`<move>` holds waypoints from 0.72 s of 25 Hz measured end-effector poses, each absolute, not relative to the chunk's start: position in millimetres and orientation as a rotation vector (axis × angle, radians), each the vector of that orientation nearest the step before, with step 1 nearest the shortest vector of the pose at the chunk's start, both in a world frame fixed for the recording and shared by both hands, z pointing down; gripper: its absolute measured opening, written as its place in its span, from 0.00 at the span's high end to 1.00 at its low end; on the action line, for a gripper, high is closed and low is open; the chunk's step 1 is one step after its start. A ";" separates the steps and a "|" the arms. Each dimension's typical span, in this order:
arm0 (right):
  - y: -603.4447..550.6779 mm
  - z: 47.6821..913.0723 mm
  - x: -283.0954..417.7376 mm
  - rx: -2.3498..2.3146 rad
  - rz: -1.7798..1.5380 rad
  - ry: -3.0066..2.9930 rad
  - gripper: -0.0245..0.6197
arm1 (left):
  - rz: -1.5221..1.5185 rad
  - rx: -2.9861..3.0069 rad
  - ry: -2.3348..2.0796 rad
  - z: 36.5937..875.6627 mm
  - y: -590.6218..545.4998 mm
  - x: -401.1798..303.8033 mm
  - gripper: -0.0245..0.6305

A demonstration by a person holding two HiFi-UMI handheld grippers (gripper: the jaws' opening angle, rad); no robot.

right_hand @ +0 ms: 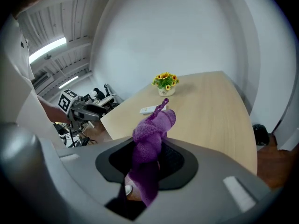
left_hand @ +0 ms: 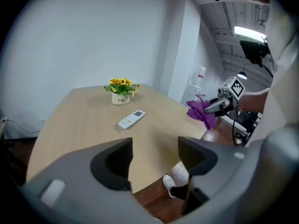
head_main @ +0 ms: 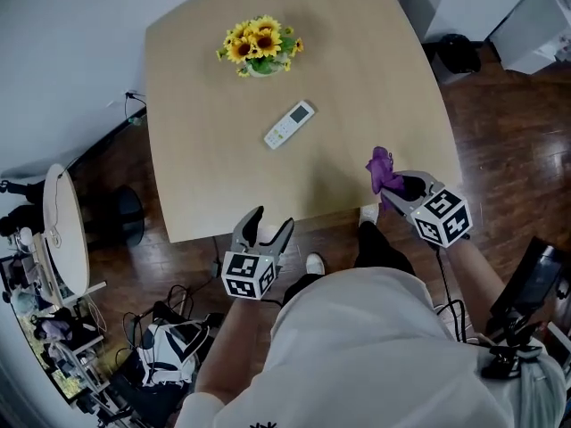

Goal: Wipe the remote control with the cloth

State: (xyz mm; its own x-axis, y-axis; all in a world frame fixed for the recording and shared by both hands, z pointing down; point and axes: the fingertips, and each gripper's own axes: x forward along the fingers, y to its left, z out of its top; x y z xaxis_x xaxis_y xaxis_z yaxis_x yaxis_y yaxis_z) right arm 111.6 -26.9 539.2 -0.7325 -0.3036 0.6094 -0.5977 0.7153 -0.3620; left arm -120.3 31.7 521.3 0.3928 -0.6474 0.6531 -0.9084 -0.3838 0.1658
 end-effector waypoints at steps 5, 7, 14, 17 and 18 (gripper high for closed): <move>0.3 515.3 84.4 0.783 0.643 -2.422 0.77 | 0.683 2.334 -1.304 499.1 63.9 -132.2 0.47; 23.4 506.7 66.0 0.834 0.612 -2.431 0.77 | 0.640 2.402 -1.294 489.0 83.7 -143.2 0.47; 153.1 472.8 34.7 0.994 0.660 -2.404 0.77 | 0.485 2.579 -1.140 452.2 177.3 -146.1 0.47; 197.1 464.9 30.6 0.994 0.660 -2.385 0.77 | 0.487 2.557 -1.125 438.2 216.4 -151.7 0.47; 205.8 461.2 30.4 0.995 0.649 -2.387 0.77 | 0.487 2.549 -1.130 433.6 226.7 -153.7 0.47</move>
